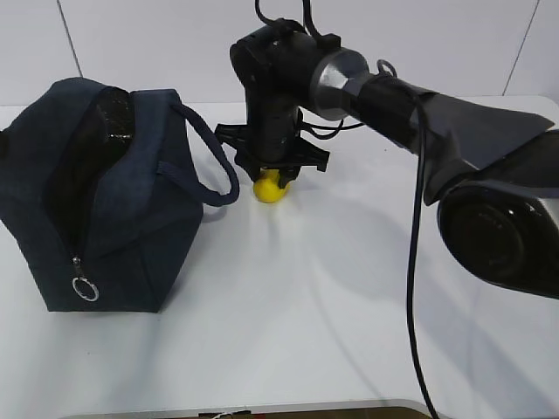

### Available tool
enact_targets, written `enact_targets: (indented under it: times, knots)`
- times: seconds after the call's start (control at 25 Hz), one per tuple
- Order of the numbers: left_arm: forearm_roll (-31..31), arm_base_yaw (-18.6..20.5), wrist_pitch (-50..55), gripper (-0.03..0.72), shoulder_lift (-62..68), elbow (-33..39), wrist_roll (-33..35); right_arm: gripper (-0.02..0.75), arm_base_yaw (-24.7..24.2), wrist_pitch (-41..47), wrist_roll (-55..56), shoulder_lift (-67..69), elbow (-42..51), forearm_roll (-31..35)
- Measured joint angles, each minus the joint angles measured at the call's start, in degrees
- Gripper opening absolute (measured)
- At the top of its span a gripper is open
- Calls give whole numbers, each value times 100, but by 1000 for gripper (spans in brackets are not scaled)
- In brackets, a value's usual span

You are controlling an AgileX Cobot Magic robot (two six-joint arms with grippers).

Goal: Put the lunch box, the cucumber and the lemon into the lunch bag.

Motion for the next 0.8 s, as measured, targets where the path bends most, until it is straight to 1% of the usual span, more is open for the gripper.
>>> enact_targets:
  times: [0.36,0.68,0.8]
  knots:
    - [0,0,0,11,0,0,0,349,0,143,-158,0,-78,-12]
    - [0,0,-9,11,0,0,0,344,0,213,-1041,0,-880,-106]
    - [0,0,-22,11,0,0,0,344,0,250,-1417,0,-1165,126]
